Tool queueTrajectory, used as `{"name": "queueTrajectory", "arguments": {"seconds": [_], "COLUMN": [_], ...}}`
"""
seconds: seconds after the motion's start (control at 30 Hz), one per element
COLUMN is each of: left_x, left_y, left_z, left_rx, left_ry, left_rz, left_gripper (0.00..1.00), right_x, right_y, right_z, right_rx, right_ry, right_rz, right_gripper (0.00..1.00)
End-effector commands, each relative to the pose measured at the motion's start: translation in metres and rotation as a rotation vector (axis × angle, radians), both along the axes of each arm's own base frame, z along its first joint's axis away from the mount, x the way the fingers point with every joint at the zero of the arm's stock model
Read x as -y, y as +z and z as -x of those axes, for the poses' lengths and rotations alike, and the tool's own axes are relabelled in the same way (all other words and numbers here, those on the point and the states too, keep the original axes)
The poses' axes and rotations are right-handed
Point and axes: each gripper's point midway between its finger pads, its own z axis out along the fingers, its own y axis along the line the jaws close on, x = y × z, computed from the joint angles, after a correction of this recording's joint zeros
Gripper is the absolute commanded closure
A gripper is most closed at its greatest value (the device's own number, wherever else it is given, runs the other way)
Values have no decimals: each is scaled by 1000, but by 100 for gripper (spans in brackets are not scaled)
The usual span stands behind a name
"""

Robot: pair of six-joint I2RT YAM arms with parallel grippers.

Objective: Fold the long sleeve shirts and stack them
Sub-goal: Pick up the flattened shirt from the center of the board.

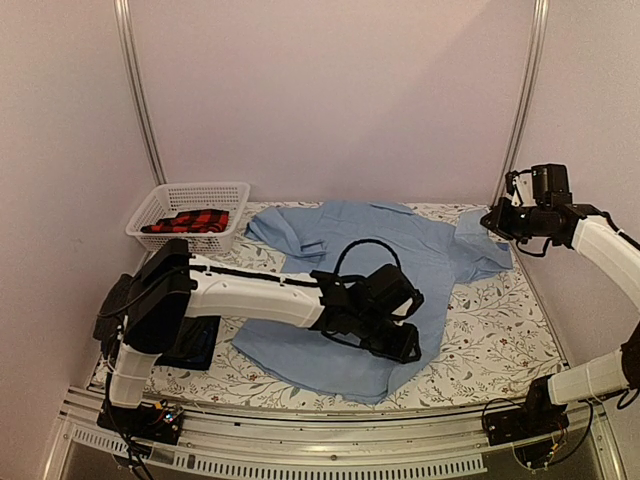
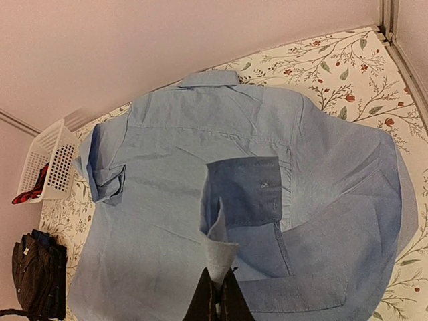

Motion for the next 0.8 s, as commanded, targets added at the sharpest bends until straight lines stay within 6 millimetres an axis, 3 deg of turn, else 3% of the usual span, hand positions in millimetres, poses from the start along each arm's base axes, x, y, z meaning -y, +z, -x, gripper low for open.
{"name": "queueTrajectory", "arguments": {"seconds": [0.0,0.1,0.37,0.6,0.77], "left_x": [35,42,45,52,52], "left_y": [33,30,6,7,2], "left_z": [32,40,37,54,54], "left_rx": [26,29,74,110,119], "left_ry": [-143,-189,-186,-211,-189], "left_rz": [126,119,-42,-95,-113], "left_gripper": [62,60,60,57,64], "right_x": [2,5,6,9,10], "right_y": [19,19,15,13,9], "right_z": [3,2,4,9,13], "right_rx": [39,38,25,16,8], "right_ry": [-11,-20,-16,-23,-28], "right_rz": [23,38,49,67,66], "right_gripper": [100,100,100,100,100]}}
